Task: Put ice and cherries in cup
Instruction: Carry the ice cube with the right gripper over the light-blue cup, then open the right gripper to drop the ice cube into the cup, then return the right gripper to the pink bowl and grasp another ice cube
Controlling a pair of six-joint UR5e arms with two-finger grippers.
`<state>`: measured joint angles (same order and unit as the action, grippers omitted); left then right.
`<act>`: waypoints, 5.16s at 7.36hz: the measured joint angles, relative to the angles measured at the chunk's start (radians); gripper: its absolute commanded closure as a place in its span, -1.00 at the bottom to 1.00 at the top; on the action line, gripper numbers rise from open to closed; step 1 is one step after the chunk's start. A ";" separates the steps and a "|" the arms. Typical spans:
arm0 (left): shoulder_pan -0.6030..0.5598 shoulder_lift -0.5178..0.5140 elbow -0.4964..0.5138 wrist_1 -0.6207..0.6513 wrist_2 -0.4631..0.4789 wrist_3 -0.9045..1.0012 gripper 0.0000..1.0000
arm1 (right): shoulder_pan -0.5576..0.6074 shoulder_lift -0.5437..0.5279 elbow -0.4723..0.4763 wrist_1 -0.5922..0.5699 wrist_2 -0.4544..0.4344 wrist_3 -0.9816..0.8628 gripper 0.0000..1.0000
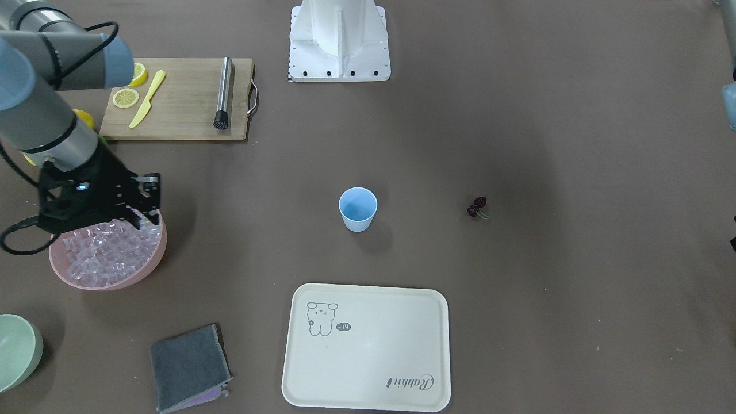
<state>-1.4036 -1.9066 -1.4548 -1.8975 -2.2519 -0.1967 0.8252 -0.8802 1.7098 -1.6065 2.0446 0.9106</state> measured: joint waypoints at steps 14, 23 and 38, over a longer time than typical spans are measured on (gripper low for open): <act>0.011 -0.016 0.032 -0.017 -0.002 0.002 -0.95 | -0.259 0.299 -0.336 0.066 -0.304 0.190 -0.82; 0.024 -0.028 0.034 -0.017 -0.002 0.000 -0.95 | 0.252 -0.263 -0.168 0.129 0.002 -0.674 -0.83; 0.044 -0.025 0.044 -0.028 0.000 0.000 -0.95 | 0.089 -0.364 -0.131 0.238 -0.162 -0.573 0.65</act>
<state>-1.3600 -1.9312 -1.4103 -1.9251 -2.2519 -0.1963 0.9145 -1.2441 1.5789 -1.3685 1.8823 0.3375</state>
